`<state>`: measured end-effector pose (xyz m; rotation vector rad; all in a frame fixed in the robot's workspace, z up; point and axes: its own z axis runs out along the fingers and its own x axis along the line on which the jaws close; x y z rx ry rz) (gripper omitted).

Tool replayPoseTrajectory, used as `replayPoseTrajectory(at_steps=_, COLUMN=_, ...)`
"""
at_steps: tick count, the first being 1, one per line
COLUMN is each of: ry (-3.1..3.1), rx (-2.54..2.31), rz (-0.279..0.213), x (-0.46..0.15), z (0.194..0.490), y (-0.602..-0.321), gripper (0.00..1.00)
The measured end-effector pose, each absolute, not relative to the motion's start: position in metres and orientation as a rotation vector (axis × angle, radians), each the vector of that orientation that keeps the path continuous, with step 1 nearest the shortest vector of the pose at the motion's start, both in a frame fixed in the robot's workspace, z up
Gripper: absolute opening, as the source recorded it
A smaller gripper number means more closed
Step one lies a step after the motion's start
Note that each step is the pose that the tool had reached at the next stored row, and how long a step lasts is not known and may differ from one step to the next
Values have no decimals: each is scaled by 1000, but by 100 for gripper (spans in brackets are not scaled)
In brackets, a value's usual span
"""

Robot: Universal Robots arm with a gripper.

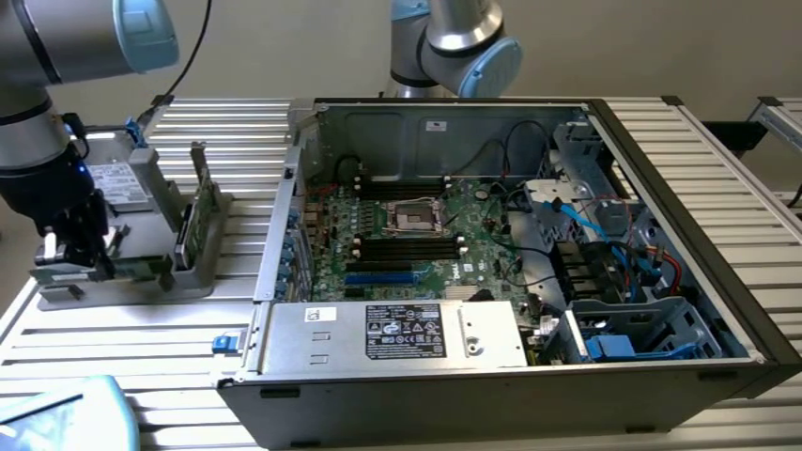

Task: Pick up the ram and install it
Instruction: 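Pick up the ram and move it above insertion slot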

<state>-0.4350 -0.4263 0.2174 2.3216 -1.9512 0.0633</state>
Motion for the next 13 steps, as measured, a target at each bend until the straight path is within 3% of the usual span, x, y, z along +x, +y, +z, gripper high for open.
replayPoseTrajectory(at_steps=13, ry=-1951, rx=2322, rz=63, x=-435, z=247, y=-426, gripper=14)
